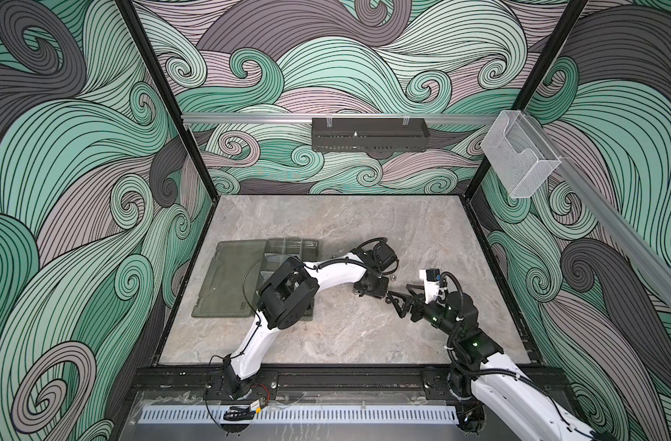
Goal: Sort the screws and nuts into containers
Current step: 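Move the open left gripper back to the pile over a black hex nut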
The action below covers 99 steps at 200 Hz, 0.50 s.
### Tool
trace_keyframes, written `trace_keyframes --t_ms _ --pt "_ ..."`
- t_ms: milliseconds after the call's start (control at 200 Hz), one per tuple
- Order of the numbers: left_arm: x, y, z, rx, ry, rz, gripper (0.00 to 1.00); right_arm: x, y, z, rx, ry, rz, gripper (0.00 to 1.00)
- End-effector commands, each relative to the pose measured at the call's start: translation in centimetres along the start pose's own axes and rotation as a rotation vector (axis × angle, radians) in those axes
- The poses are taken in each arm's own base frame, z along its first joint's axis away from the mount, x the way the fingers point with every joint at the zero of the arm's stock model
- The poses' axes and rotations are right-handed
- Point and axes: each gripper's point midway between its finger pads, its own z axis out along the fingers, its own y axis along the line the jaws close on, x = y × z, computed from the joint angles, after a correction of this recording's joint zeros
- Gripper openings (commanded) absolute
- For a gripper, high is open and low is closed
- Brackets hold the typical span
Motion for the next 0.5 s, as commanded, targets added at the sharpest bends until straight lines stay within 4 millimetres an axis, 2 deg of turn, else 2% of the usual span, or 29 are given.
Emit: trace_keyframes --t_ms 0,200,350,490 --pt "-0.8 -0.1 0.8 -0.037 -0.017 -0.025 0.38 -0.2 0.2 0.1 -0.015 -0.009 0.009 1.00" --pt "0.1 2.1 1.7 -0.156 0.018 -0.048 0.34 -0.1 0.2 0.1 -0.020 -0.008 0.007 1.00" --pt "1.1 3.0 1.4 -0.183 0.036 -0.052 0.30 -0.1 0.1 0.1 -0.015 -0.009 0.009 1.00" --pt "1.8 3.8 1.3 -0.208 0.042 -0.057 0.31 -0.1 0.3 0.2 -0.028 -0.003 0.008 1.00"
